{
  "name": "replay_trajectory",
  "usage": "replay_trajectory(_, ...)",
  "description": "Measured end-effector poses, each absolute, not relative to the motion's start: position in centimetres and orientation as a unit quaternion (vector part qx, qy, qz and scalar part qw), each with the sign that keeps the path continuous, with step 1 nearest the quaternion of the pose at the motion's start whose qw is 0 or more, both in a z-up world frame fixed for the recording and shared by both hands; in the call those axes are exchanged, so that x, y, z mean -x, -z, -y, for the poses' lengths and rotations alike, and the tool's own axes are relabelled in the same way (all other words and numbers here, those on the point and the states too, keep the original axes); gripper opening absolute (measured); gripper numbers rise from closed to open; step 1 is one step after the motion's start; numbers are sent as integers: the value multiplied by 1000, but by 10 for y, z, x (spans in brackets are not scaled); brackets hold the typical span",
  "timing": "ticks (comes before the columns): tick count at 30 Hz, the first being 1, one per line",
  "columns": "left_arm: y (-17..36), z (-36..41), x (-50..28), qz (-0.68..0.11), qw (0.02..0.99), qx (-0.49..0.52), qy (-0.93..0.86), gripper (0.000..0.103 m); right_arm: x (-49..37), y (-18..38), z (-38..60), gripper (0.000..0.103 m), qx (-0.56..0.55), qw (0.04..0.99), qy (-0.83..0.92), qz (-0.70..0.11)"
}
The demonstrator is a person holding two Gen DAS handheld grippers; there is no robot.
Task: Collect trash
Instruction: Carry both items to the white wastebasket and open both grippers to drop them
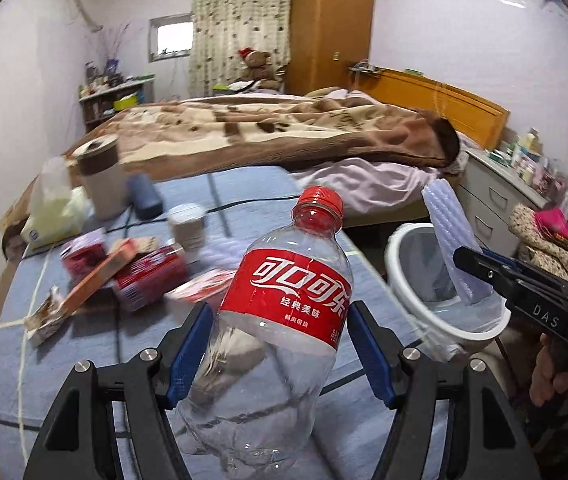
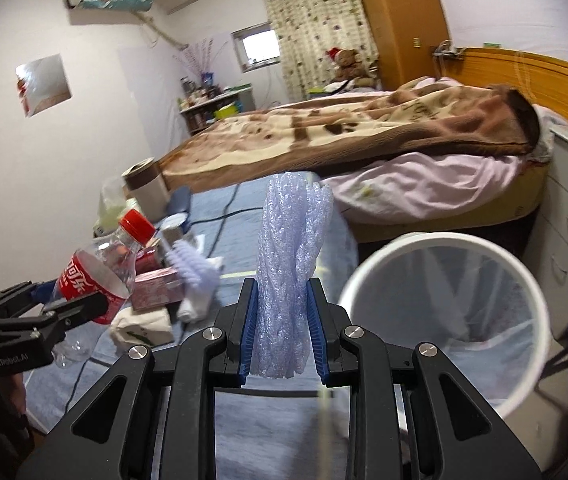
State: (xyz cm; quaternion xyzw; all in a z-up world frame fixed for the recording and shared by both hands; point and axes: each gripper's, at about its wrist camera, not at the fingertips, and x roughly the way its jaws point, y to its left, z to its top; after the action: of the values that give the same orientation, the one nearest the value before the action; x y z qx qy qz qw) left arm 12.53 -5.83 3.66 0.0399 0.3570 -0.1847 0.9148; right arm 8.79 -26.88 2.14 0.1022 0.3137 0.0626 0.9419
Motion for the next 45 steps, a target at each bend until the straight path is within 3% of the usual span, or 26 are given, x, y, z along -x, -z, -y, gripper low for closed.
replay_trajectory(22, -19, 223, -154, -381, 870, -26, 312, 69, -90, 10, 355, 25, -106, 926, 57, -358)
replay_trajectory(37, -1, 266, -166, -392, 856, -44, 335, 70, -93, 30, 375, 28, -92, 912, 88, -390)
replay_trajectory(41, -2, 264, -167, -386, 857, -39, 338, 74, -93, 34, 379, 34, -92, 908, 101, -396)
replay_trajectory(45, -5, 259, -166, -383, 861, -42, 331, 74, -92, 36, 380, 54, -95, 907, 103, -398)
